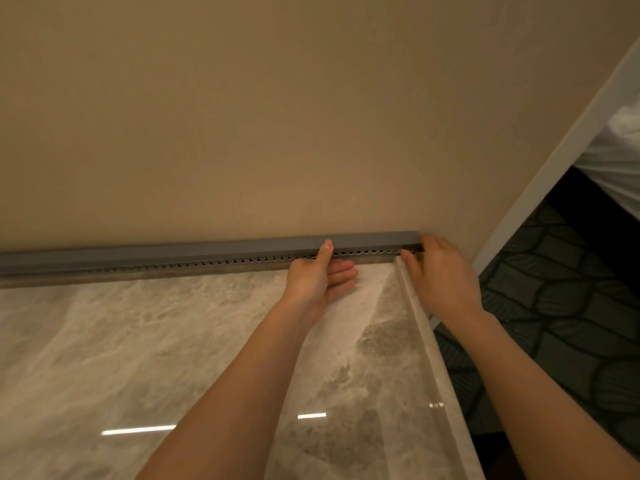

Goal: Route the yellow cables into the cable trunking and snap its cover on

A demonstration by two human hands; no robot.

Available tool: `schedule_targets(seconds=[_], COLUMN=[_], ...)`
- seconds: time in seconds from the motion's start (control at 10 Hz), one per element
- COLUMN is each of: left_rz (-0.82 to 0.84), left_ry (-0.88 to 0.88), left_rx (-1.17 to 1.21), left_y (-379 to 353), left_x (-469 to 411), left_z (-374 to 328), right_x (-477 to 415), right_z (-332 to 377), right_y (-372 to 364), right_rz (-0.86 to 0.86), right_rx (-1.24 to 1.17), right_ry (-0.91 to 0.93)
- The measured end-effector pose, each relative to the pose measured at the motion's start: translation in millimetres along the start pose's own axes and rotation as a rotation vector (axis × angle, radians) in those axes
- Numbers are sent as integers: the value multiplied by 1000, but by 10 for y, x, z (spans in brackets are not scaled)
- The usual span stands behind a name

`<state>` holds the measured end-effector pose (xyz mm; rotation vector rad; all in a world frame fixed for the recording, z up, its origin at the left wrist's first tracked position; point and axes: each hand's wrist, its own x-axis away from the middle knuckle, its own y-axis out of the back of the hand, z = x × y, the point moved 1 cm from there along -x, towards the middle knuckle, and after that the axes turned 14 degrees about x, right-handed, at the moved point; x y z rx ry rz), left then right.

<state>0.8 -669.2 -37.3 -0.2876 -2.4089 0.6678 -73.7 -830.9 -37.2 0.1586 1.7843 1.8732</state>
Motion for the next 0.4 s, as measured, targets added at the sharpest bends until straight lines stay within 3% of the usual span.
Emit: schedule_targets(seconds=[0.2,0.4], left_rz=[51,161], left_ry=[193,182], left_rx=[-296,-596], left_y=[26,260], left_x=[134,464], left_z=[-116,-403], right_x=[51,259], right_z=[19,145], right_y=[78,311], right_rz=[251,328], right_rx=[-36,-217], right_ry=[-19,-87])
